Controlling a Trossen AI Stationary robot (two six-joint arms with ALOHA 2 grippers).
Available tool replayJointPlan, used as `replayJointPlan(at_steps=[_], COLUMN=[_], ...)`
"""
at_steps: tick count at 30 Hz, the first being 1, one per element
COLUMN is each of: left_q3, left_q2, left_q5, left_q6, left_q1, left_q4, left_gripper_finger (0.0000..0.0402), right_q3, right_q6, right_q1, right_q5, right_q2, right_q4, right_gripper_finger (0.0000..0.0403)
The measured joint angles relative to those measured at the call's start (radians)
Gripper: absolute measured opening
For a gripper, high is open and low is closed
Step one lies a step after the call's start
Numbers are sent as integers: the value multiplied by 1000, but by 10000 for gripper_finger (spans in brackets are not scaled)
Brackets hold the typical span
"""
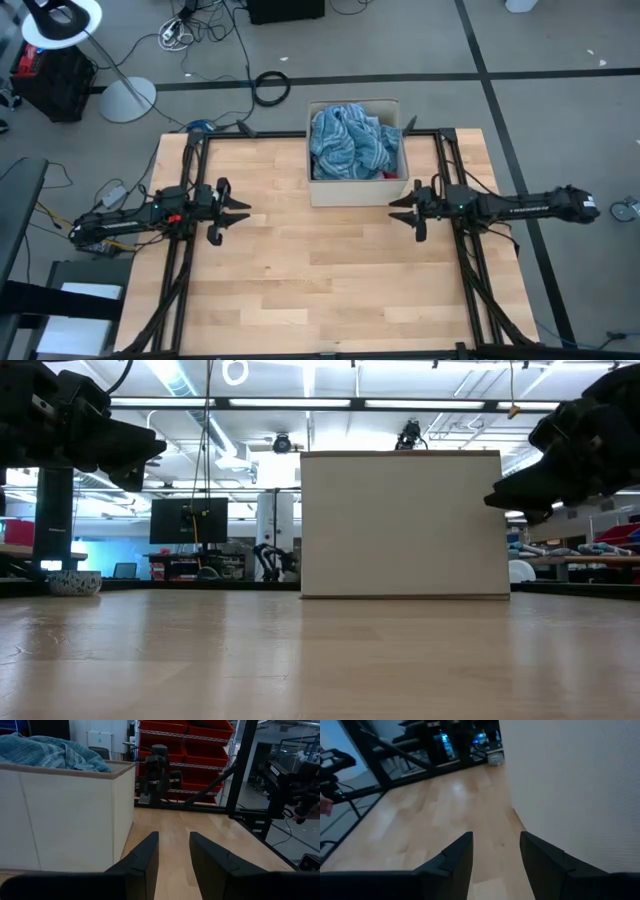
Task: Sort clothes
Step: Return to Home Position
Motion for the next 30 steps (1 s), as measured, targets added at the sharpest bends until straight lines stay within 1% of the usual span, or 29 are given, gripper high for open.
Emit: replayJointPlan(at_steps=[3, 7, 13, 16, 18, 21, 24, 27, 30], left_q3=[0, 0, 0, 0, 0, 0, 0, 0, 0], left_q2=[0, 0, 0, 0, 0, 0, 0, 0, 0], left_q5=[0, 0, 0, 0, 0, 0, 0, 0, 0], left_q6=[0, 0, 0, 0, 0, 0, 0, 0, 0], left_q1=[0, 0, 0, 0, 0, 0, 0, 0, 0], left_q4=[-1, -1, 0, 0, 1, 1, 2, 2, 2], left_gripper_finger=[115, 115, 115, 115, 115, 115, 115, 115, 115], right_q3=[0, 0, 0, -1, -1, -1, 1, 2, 2], right_q6=[-7, -17, 22, 25, -2, -47, -66, -63, -64], right_q1=[-16, -17, -1, 26, 49, 82, 105, 117, 122], right_q5=[-28, -29, -25, 45, 98, 148, 209, 312, 393], right_q2=[-44, -98, -175, -204, -218, -225, -213, -191, -158], right_q4=[-20, -31, -134, -138, -140, -134, -132, -125, -122], right_gripper_finger=[164, 164, 164, 164, 164, 164, 164, 164, 164])
